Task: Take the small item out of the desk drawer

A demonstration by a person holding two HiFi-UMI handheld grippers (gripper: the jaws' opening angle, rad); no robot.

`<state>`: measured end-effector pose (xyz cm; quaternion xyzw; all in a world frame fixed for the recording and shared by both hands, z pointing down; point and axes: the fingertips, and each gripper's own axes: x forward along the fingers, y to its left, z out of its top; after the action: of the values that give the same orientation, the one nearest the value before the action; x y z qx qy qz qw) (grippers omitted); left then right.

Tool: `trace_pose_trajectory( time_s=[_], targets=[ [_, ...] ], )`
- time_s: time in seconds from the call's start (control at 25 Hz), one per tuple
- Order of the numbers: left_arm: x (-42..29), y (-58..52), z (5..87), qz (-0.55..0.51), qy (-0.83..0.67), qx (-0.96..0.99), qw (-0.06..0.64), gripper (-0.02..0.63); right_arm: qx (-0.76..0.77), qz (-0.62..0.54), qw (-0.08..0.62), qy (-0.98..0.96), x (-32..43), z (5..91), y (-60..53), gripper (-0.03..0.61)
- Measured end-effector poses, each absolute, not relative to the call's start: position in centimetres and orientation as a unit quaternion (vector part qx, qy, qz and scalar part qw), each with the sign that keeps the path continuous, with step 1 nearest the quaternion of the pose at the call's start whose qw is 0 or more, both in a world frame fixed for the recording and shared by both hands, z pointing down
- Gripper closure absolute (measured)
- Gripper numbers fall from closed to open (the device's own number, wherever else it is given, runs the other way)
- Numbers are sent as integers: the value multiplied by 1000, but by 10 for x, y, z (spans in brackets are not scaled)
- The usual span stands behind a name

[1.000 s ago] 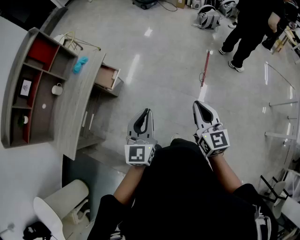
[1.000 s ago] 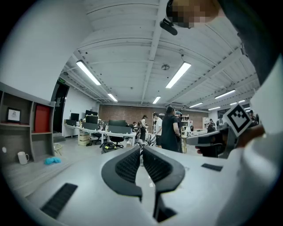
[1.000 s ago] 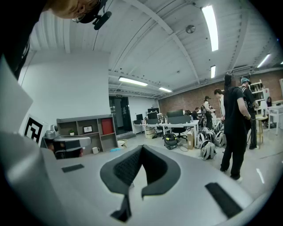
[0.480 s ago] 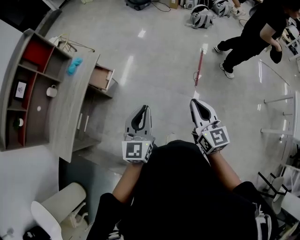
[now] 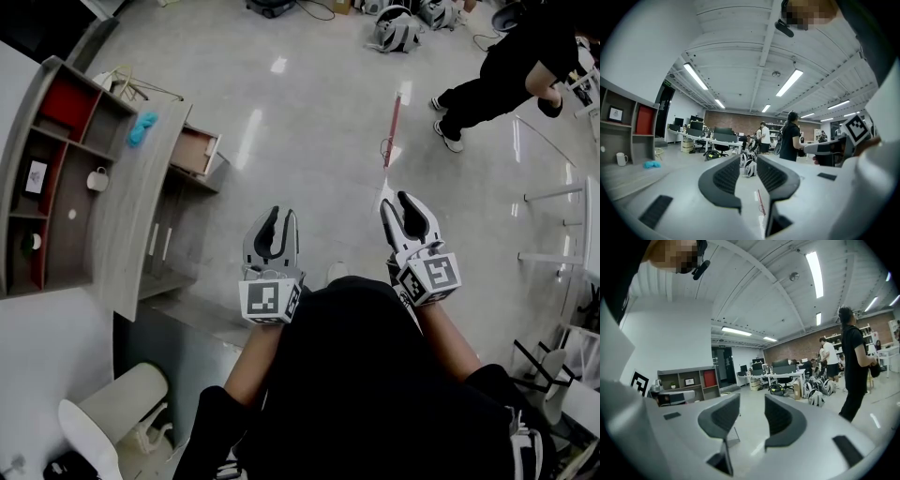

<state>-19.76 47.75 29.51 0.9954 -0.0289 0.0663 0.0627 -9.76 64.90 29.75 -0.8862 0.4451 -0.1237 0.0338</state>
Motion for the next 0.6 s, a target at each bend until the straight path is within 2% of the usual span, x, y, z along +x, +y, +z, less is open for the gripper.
trace_pose_trajectory(
  time_s=[0.04, 0.12, 0.24, 0.6],
  targets=[
    [-199, 478, 297, 68, -30, 995, 66, 495, -891, -127, 34, 435, -95, 297, 654, 411],
    [-201, 479, 301, 67, -32, 994, 75, 442, -900, -133, 33, 414, -91, 299, 665, 366],
    [-206, 481, 302, 58, -31, 994, 83, 420, -907, -138, 30, 397, -91, 305, 680, 322],
    [-215, 503, 321, 84, -31, 993, 74, 403, -898, -141, 38, 414, -97, 321, 701, 334]
  ],
)
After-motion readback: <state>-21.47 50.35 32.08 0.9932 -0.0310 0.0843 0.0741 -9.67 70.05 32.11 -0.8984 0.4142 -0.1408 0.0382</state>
